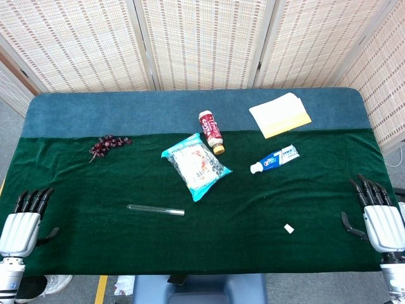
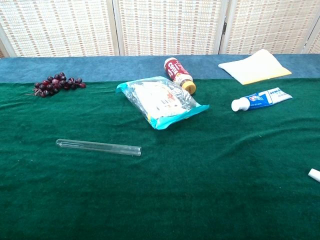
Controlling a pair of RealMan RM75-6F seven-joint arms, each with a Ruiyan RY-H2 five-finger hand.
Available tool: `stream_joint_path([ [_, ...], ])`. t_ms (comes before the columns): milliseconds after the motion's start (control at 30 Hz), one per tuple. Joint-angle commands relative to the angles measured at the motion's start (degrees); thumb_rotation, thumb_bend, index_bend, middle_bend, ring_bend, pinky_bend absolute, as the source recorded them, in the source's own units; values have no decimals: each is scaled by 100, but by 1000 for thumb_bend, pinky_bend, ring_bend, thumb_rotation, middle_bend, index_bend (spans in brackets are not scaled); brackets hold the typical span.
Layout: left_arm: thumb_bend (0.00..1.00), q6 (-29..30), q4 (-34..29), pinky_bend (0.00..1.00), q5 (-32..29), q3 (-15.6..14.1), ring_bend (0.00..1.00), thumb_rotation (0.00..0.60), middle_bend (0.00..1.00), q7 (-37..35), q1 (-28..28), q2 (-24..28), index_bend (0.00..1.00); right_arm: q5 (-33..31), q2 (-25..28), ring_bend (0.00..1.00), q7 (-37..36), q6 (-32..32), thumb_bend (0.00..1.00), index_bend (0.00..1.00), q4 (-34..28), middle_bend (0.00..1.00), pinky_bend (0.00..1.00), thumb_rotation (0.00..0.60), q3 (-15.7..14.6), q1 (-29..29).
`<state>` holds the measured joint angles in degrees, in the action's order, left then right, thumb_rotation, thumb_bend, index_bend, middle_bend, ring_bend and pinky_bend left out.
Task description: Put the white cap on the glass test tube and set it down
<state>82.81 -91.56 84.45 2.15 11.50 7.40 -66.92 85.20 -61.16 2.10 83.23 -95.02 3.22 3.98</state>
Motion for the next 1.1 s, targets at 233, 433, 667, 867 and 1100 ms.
stream_joint_path([
  [233,249,54,-19,0,68,-6,114,600,120,-80,-11,10,74,19,9,60,-64,19,530,0,28,4,70,411,-2,-2],
  [433,249,-9,-73,0,143,25,117,600,120,-69,83,34,80,22,16,61,-128,22,529,0,76,8,70,411,12,8],
  [667,251,-300,-147,10,322,111,166,600,152,-132,406,55,135,25,52,61,-126,21,529,0,69,8,70,411,49,43],
  [867,252,-761,-143,91,440,215,263,600,245,-31,848,-10,176,20,146,59,-59,18,529,0,-22,8,70,412,103,89],
  [1100,252,-1393,-276,603,506,338,614,600,570,265,1429,-144,248,-2,193,61,-36,-35,529,0,-98,12,70,412,118,130],
])
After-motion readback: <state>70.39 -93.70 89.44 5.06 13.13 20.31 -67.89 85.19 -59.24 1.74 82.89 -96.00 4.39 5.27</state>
